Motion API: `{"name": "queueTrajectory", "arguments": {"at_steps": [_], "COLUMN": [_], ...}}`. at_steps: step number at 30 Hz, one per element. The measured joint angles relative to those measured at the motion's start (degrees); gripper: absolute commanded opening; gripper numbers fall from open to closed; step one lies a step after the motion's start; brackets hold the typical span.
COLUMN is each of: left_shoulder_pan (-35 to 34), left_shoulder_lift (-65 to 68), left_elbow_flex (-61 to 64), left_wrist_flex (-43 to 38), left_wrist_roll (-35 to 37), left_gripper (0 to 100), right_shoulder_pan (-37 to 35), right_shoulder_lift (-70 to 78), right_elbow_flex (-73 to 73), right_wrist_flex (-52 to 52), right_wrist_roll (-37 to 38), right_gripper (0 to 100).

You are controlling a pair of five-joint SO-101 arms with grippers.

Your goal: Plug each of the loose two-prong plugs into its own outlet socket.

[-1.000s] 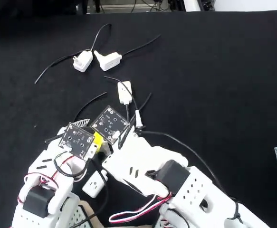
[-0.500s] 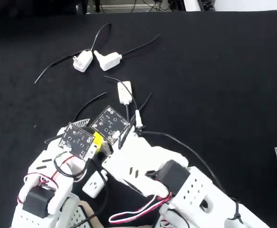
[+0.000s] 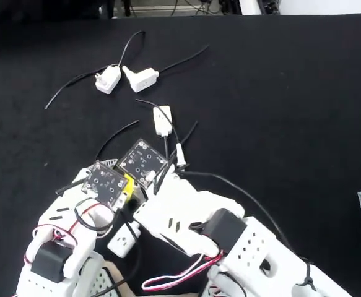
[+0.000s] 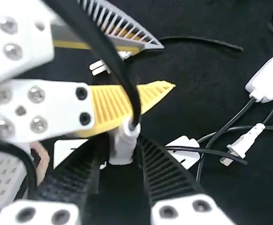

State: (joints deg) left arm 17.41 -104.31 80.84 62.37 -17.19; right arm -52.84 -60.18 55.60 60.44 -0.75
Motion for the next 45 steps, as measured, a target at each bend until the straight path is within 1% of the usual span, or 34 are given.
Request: {"name": "queueTrajectory", "arguments": {"at_steps": [4, 10, 15, 19, 21, 25, 29, 32, 36, 43, 45], "left_shoulder_pan": [0.5, 0.5, 0.8, 0.7, -0.5, -7.2, -11.5, -12.1, -12.1, -11.3, -9.2], "left_shoulder_lift": [0.0, 0.0, 0.2, 0.2, 0.2, 0.2, 0.0, 0.3, 4.5, 23.7, 30.2], "left_elbow_flex": [0.1, 0.2, 0.4, 0.4, 0.1, -1.2, -1.8, -2.5, -6.1, -17.3, -20.0], "left_wrist_flex": [-0.7, -2.3, -2.5, -2.5, -2.5, -2.5, -2.4, 0.2, 4.8, 8.0, 8.4], "left_wrist_roll": [-3.3, -4.2, -7.8, -8.1, -7.4, -3.7, -3.2, -3.2, -3.2, -2.9, -1.9], "left_gripper": [13, 13, 13, 14, 14, 14, 15, 19, 20, 21, 24], "right_shoulder_pan": [0.0, 0.0, 0.0, 0.6, 3.0, 10.5, 18.0, 23.8, 31.3, 39.6, 41.5], "right_shoulder_lift": [0.0, 0.0, 0.0, 0.0, -0.1, -0.1, -0.1, -0.1, -0.1, -0.1, -0.1], "right_elbow_flex": [0.0, -0.1, 1.8, 1.8, 1.8, 0.5, -0.7, -0.9, -0.9, -0.9, -0.9], "right_wrist_flex": [1.0, 1.0, 0.9, 0.9, 0.8, 3.3, 4.2, 4.2, 4.1, 2.3, 2.3], "right_wrist_roll": [0.1, 0.1, -0.1, -0.1, 0.0, 0.0, 0.0, 0.0, -0.1, 1.1, 1.1], "right_gripper": [1.3, 1.3, 1.3, 1.3, 1.3, 1.3, 1.3, 1.3, 1.3, 1.3, 1.3]}}
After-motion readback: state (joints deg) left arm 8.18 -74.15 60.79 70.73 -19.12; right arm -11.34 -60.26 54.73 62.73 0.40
